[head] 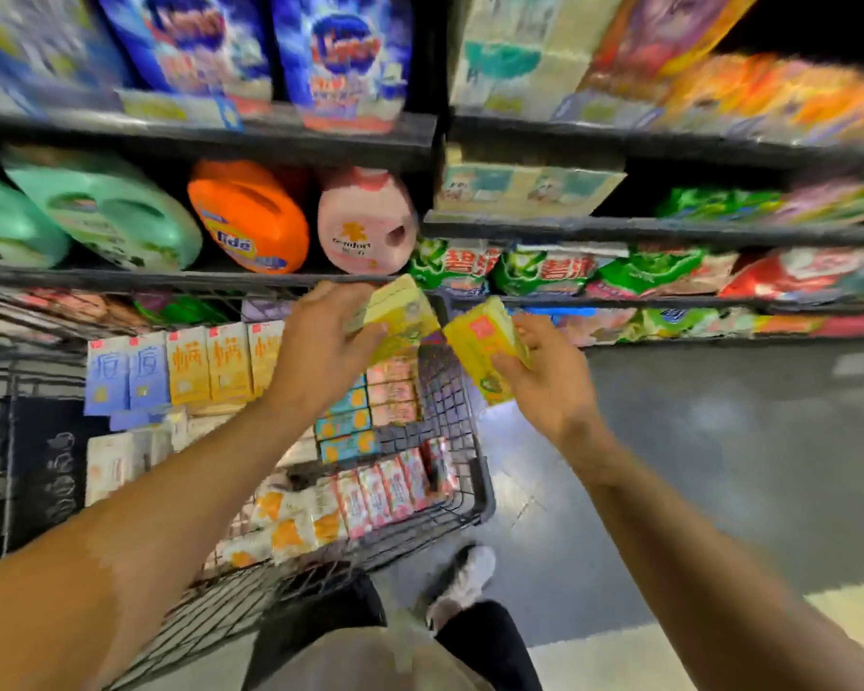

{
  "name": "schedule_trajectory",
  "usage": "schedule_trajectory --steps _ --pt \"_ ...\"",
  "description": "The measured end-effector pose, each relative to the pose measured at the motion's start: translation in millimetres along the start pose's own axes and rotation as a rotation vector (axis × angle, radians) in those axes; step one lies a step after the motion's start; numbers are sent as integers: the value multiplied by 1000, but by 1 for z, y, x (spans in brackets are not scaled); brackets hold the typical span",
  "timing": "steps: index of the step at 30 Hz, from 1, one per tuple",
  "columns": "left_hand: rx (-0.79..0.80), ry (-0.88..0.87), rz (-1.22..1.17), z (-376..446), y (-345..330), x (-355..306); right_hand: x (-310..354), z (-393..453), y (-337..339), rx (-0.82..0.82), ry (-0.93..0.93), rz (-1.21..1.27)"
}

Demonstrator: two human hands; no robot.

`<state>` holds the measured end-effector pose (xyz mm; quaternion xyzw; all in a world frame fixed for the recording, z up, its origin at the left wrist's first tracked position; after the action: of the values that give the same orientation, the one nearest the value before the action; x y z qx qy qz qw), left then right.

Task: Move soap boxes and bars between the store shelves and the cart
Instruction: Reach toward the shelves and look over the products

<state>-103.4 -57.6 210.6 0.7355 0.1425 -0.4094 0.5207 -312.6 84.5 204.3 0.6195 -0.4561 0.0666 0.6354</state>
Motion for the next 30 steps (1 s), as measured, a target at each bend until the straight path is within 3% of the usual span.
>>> schedule_trajectory --steps 5,12,18,30 --pt "-66 -71 -167 -9 -1 -127 -9 -22 120 -249 55 199" --pt "-156 -213 -227 -37 -48 -314 -59 -60 314 -442 201 190" --pt "-277 -453 -143 -63 -82 -470 -97 -89 462 -562 319 115" --pt "-374 -725 -25 -62 -119 -682 -125 -93 654 -712 450 -132"
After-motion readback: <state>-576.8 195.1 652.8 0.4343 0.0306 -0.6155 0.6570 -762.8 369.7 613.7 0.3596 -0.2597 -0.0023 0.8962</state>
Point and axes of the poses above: each hand's wrist, its own z-axis towards the middle knuckle, its own y-axis out of the back of the hand, x = y × z, the point moved 9 cm from there along z, towards the middle knuckle, and after that the axes turned 6 degrees about y, right-handed, at the moved point
